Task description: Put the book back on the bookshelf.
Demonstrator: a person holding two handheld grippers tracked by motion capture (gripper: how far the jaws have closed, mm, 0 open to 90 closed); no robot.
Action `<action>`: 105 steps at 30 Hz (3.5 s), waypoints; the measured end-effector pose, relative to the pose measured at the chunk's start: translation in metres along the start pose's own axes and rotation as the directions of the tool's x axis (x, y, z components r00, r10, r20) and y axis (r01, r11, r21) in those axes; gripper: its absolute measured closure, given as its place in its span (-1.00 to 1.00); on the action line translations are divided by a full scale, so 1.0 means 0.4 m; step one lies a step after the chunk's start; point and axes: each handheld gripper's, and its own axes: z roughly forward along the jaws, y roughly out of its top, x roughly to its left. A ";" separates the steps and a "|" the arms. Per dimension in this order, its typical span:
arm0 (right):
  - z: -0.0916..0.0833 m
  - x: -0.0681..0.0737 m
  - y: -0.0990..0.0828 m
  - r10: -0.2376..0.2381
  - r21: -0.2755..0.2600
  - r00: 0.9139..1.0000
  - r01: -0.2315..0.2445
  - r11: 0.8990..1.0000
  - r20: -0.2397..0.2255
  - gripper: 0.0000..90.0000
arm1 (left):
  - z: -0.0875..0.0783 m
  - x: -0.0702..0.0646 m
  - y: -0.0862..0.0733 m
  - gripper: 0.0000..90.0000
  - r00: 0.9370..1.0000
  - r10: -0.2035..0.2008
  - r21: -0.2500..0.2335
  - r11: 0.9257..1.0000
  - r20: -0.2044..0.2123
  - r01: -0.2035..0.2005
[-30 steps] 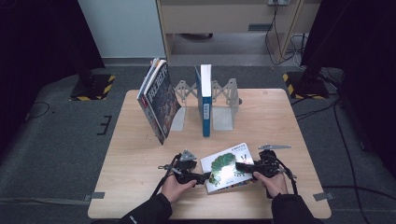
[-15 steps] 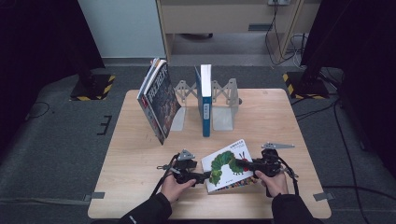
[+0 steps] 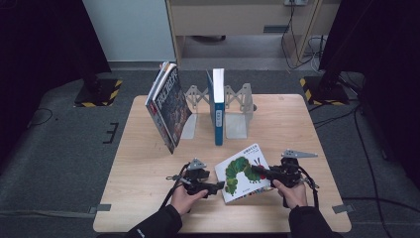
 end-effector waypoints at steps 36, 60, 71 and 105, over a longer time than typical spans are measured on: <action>0.013 -0.010 -0.019 -0.100 0.131 0.969 0.071 0.989 0.227 0.33 | 0.062 -0.007 -0.003 -0.66 0.994 0.003 -0.032 0.999 0.105 0.000; 0.058 -0.027 -0.052 -0.109 0.244 0.956 0.041 0.969 0.272 -0.17 | 0.066 0.000 0.007 -0.55 0.998 0.017 -0.032 0.999 0.063 -0.015; 0.051 -0.027 -0.046 -0.141 0.232 0.925 0.059 0.971 0.353 -0.41 | 0.065 -0.001 0.006 -0.52 0.998 0.014 -0.032 0.999 0.055 -0.012; 0.076 -0.021 -0.062 -0.163 0.226 0.946 0.101 0.969 0.280 -0.43 | 0.063 0.013 0.006 -0.69 0.996 -0.012 -0.043 0.999 0.092 0.016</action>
